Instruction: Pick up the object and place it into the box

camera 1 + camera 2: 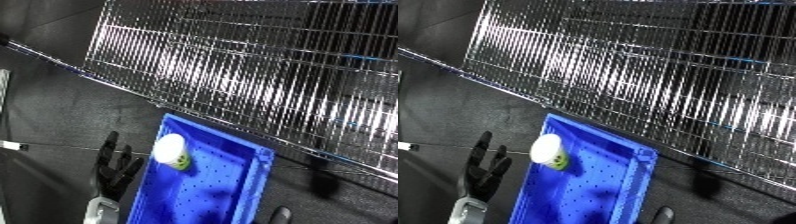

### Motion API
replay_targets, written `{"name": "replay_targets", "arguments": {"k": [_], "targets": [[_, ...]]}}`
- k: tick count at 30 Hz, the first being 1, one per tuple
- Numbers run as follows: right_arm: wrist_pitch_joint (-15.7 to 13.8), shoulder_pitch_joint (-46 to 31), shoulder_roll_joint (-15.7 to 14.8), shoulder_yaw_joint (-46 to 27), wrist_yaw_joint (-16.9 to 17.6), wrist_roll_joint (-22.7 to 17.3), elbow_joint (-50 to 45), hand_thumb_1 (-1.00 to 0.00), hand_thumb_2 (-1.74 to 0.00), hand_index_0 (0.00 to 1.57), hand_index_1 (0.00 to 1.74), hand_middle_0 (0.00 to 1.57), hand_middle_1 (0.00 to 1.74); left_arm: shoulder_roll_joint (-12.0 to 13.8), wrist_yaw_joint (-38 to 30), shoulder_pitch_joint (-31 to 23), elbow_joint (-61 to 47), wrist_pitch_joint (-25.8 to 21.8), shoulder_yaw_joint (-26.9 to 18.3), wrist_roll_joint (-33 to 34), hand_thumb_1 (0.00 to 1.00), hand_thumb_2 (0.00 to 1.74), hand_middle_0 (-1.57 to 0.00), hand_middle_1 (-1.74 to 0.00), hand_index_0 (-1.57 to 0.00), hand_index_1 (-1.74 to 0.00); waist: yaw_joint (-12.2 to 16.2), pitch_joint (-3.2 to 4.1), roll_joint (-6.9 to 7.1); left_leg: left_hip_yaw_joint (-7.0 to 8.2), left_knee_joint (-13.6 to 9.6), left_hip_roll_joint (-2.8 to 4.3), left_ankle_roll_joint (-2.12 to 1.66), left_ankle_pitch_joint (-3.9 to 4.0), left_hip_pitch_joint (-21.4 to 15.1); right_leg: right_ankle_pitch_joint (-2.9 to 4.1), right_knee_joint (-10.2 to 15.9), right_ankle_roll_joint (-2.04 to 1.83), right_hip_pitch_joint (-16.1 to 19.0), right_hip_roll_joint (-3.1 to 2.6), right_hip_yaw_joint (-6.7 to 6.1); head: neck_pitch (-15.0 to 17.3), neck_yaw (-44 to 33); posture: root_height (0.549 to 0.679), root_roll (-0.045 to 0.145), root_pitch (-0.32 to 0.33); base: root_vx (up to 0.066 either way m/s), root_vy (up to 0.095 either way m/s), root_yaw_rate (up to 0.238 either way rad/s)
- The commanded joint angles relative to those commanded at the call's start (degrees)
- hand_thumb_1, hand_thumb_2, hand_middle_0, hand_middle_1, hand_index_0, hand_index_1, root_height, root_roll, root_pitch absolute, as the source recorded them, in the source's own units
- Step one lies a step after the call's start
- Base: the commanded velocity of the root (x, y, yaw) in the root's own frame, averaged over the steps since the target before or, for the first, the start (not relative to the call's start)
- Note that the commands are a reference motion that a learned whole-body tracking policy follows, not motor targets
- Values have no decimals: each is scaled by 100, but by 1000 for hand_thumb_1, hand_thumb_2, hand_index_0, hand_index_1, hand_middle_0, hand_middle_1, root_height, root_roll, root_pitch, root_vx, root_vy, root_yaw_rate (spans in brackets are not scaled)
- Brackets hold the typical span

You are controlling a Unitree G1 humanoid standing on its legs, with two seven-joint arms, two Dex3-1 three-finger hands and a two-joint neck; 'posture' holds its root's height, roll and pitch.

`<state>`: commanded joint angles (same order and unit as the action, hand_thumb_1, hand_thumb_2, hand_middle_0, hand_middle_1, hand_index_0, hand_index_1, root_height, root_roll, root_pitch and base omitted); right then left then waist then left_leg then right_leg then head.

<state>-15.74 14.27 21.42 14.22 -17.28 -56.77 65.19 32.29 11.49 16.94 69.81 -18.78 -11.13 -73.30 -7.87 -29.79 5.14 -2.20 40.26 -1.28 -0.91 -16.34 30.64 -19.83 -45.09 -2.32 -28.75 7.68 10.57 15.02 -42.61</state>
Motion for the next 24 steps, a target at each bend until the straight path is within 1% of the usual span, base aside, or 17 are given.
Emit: {"name": "replay_targets", "arguments": {"k": [7,11,14,17,20,21,24], "targets": [[4,20,-14,0,1,-14,-18,0,0,0,0,0,0,-18,63,27,25,58,48,39,0,0,0,0,0,0,3,0,10,11,-26,0,-4,6,-10,38,53,-16,12,1,7,-12,212,632,25,74,-11,-7,-9],[8,33,-23,0,-3,-12,-28,0,0,0,0,0,0,-42,145,35,7,139,109,108,0,0,0,0,0,0,16,0,9,28,-19,8,-3,-5,-8,70,72,-36,5,8,8,10,496,632,23,74,-12,-11,-25],[19,50,-32,1,-6,4,-42,0,0,0,0,0,0,-62,137,42,2,236,161,182,0,0,0,0,0,0,34,0,3,42,-7,23,1,-20,-11,106,86,-57,0,5,2,37,1000,632,20,73,-19,-12,-63],[62,133,-18,30,50,30,-64,0,0,0,0,0,0,-110,105,38,-27,346,240,272,0,0,0,0,0,0,64,0,-29,77,49,37,-4,-46,4,146,96,-71,-19,-10,-23,67,1581,632,19,73,-37,8,-98],[170,268,48,48,159,57,-97,0,0,0,0,0,0,-191,49,16,-103,454,358,357,0,0,0,0,0,0,103,0,-90,115,119,41,-15,-71,22,183,104,-77,-45,-18,-65,118,2169,632,21,72,-34,34,-87],[208,308,76,47,191,65,-106,0,0,0,0,0,0,-223,26,8,-133,481,396,367,0,0,0,0,0,0,113,0,-113,126,132,41,-19,-76,23,195,111,-78,-50,-17,-79,121,2213,633,21,71,-23,36,-67],[292,404,143,9,246,93,-94,0,0,0,0,0,0,-340,-9,-24,-201,579,467,236,0,0,0,0,0,0,142,0,-185,154,134,36,-29,-74,3,237,147,-85,-47,-7,-111,143,2787,633,24,69,-13,27,-45]]}}
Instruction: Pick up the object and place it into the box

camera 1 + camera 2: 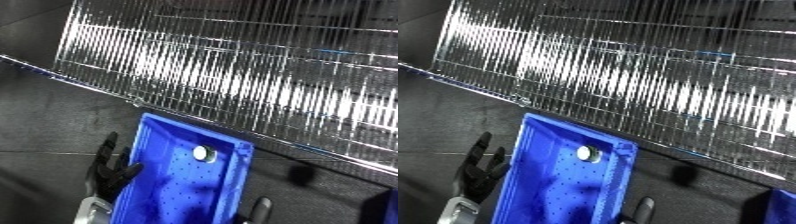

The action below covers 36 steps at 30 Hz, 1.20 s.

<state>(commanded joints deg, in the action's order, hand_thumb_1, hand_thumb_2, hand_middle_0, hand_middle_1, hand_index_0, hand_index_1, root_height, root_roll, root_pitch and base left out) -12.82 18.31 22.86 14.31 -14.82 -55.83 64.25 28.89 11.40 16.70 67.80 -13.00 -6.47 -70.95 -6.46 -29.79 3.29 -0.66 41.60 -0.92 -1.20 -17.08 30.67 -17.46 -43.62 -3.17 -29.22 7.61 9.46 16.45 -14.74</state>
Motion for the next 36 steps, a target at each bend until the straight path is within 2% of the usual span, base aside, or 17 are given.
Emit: {"name": "replay_targets", "arguments": {"k": [6,13,20,24,27,31,36], "targets": [[18,125,71,-56,0,43,92,0,0,0,0,0,0,-229,29,-24,6,259,260,341,0,0,0,0,0,0,64,0,-139,44,-54,0,8,38,-29,88,17,-33,-47,5,-47,-83,936,633,24,68,-19,8,-42],[92,259,238,-74,78,141,36,0,0,0,0,0,0,-395,-147,7,34,362,1004,1731,0,0,0,0,0,0,206,0,-356,104,-138,10,3,100,-70,119,-45,-63,-124,27,-113,-156,1542,632,26,67,-24,46,-71],[118,345,364,-130,-61,339,26,0,0,0,0,0,0,-542,-254,-71,-75,487,1273,1780,0,0,0,0,0,0,303,0,-467,147,-182,38,1,116,-132,134,-123,-84,-176,48,-157,-261,2449,630,28,63,-10,36,-112],[131,405,430,-102,-263,367,-41,0,0,0,0,0,0,-567,-318,-157,-144,559,1321,1799,0,0,0,0,0,0,356,0,-487,176,-139,56,-8,83,-129,132,-170,-83,-210,47,-189,-335,2818,629,29,62,-14,7,-151],[148,417,492,-72,-351,355,-184,0,0,0,0,0,0,-588,-344,-270,-225,579,1346,1821,0,0,0,0,0,0,402,0,-511,202,-78,56,-16,37,-127,128,-185,-68,-221,40,-214,-400,3006,629,32,59,-4,7,-125],[142,359,548,-24,-477,462,-472,0,0,0,0,0,0,-628,-338,-460,-368,506,1373,1951,0,0,0,0,0,0,463,0,-556,238,-2,48,-16,-21,-112,112,-231,-45,-268,22,-260,-660,3033,628,36,59,-6,10,-117],[235,315,645,150,-759,622,-1064,0,0,0,0,0,0,-610,-451,-576,-736,523,1410,2039,0,0,0,0,0,0,520,0,-586,292,43,44,-18,-43,-58,103,-264,-30,-350,8,-294,-778,3049,627,42,66,-21,7,-88]]}}
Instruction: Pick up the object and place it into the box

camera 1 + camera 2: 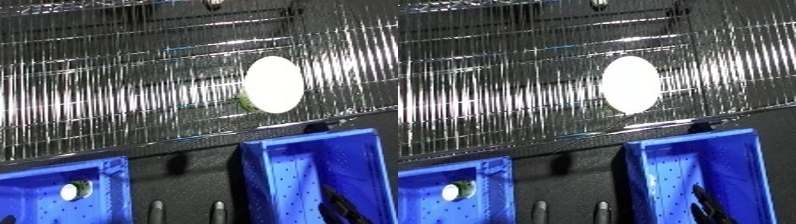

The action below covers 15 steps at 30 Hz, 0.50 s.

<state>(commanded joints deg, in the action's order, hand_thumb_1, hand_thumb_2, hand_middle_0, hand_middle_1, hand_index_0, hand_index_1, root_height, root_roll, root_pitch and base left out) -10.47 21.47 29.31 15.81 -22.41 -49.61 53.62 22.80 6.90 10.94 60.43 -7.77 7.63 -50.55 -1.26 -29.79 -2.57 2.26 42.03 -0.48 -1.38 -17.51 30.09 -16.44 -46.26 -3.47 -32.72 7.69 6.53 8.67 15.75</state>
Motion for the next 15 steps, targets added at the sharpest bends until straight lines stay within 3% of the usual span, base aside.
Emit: {"name": "replay_targets", "arguments": {"k": [2,7,8,14,15], "targets": [[50,-23,34,63,-51,14,-244,0,0,0,0,0,0,12,-37,-33,-102,14,1,3,0,0,0,0,0,0,16,0,2,8,0,3,-4,0,7,-1,4,2,-7,-3,-4,-20,-34,628,43,68,-18,2,-77],[259,-406,229,258,-51,-31,-2021,0,0,0,0,0,0,43,-176,-299,-507,34,-18,-19,0,0,0,0,0,0,128,0,45,45,-16,39,-20,16,25,-14,17,20,-44,-32,-50,-267,-406,628,48,75,-1,2,-77],[194,-586,286,237,1,-23,-2753,0,0,0,0,0,0,50,-170,-418,-572,12,-65,-34,0,0,0,0,0,0,183,0,68,68,-34,59,-21,37,39,-16,29,27,-67,-53,-74,-291,-526,628,50,80,-12,16,-117],[-132,-843,405,54,81,36,-4217,0,0,0,0,0,0,22,-97,-570,-508,-100,-217,-55,0,0,0,0,0,0,319,0,135,113,-60,137,-35,56,74,-37,42,21,-114,-101,-122,-321,-812,629,50,91,-9,13,-111],[-300,-903,446,-49,188,92,-4729,0,0,0,0,0,0,7,-73,-574,-455,-144,-255,-52,0,0,0,0,0,0,363,0,155,126,-70,159,-38,58,78,-44,47,14,-123,-119,-139,-345,-935,629,50,93,-2,11,-81]]}}
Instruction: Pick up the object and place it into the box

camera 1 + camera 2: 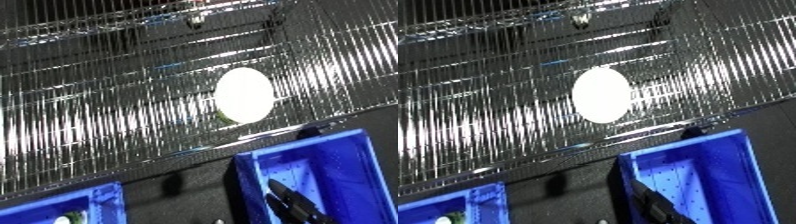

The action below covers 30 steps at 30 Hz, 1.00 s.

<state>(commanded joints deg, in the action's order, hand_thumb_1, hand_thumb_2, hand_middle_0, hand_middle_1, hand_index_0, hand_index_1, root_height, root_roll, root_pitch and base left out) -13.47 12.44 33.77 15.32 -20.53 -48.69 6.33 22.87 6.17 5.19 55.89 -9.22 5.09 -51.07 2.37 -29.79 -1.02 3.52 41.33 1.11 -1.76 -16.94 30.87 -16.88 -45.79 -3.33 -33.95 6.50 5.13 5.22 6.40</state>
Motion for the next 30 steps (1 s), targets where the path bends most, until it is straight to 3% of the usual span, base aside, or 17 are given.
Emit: {"name": "replay_targets", "arguments": {"k": [9,13,18,30], "targets": [[-843,39,-4,-676,841,592,-1607,0,0,0,0,0,0,-94,36,75,160,-59,-124,67,0,0,0,0,0,0,130,0,5,60,-15,39,-7,-10,8,2,37,-18,-13,-22,-45,-60,-185,630,55,101,0,16,-41],[-1012,248,2,-867,1215,950,-1876,0,0,0,0,0,0,-122,41,132,213,-37,-136,117,0,0,0,0,0,0,125,0,-7,78,-1,33,-12,-25,-11,0,49,-13,20,-10,-47,22,-136,631,57,99,9,12,4],[-911,648,146,-881,1685,1319,-1867,0,0,0,0,0,0,-105,49,198,271,5,-80,175,0,0,0,0,0,0,56,0,-17,77,34,30,-19,-30,-34,15,64,-1,73,22,-18,150,-24,632,58,91,17,-6,39],[-386,1785,379,-502,2395,1277,-740,0,0,0,0,0,0,-16,21,291,283,154,124,314,0,0,0,0,0,0,-271,0,-118,-5,72,-58,-4,6,-47,-5,15,73,145,128,108,415,513,631,62,75,21,-16,82]]}}
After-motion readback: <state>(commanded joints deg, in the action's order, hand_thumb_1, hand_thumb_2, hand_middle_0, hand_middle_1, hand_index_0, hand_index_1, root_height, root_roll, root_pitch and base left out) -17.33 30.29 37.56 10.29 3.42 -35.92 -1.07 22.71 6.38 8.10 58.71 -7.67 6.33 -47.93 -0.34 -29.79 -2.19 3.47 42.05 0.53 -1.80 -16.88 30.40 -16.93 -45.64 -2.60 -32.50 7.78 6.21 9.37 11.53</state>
